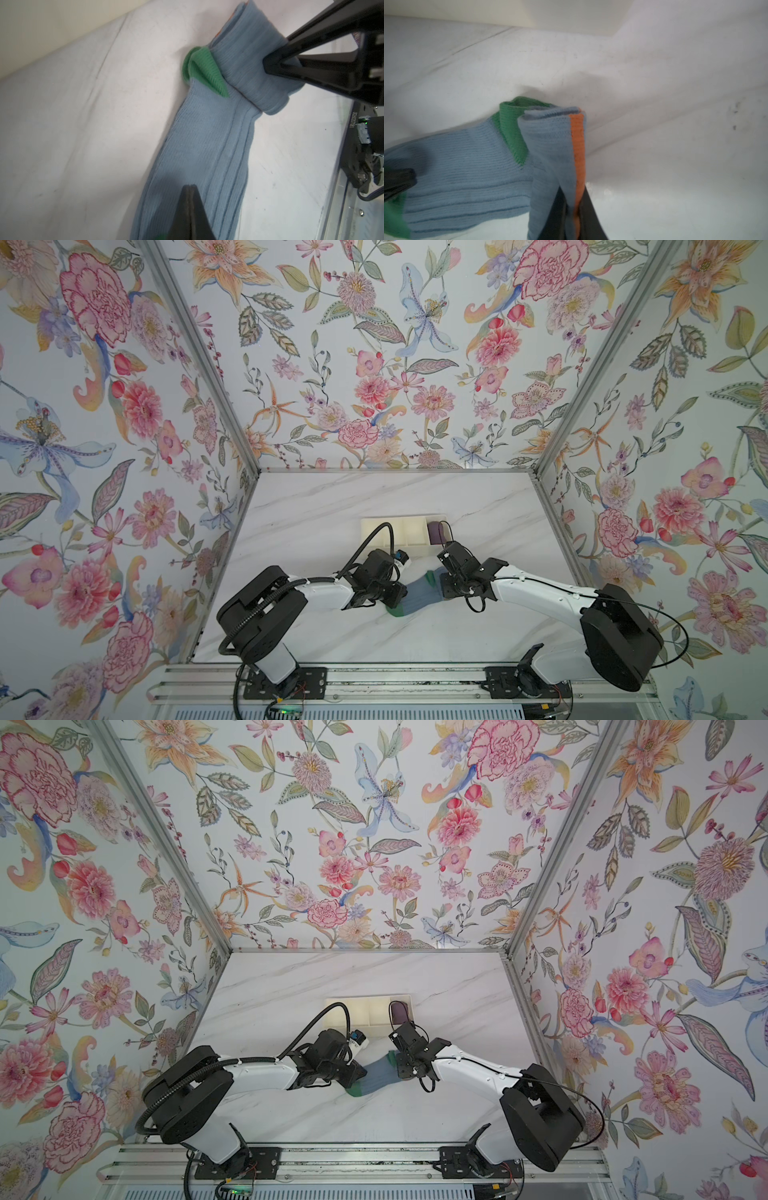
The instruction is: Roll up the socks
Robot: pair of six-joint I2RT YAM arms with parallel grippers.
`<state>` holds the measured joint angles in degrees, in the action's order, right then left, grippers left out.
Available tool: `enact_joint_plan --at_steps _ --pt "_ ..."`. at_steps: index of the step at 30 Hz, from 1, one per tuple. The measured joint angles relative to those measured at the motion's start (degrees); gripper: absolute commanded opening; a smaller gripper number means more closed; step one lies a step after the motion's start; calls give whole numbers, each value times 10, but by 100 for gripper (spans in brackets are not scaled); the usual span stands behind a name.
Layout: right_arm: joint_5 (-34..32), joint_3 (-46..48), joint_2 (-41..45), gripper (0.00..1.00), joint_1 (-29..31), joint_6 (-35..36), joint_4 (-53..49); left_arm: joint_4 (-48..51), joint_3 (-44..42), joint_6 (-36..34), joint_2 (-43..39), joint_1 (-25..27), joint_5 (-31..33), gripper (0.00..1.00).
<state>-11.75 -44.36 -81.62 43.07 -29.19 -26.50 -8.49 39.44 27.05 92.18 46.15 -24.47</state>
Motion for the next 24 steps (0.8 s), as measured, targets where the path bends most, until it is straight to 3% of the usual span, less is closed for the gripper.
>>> enact_joint_plan --at_steps 8,13,24 --pt "-75 -44 -33 13 45 -2 -40 23 0 4 -71 -20 -21 0" --pt "-114 -70 -58 21 72 -5 -64 36 0 5 -80 -33 -23 0" --pt "-143 -99 -84 24 109 -6 -87 38 -26 9 -119 -73 -36 1"
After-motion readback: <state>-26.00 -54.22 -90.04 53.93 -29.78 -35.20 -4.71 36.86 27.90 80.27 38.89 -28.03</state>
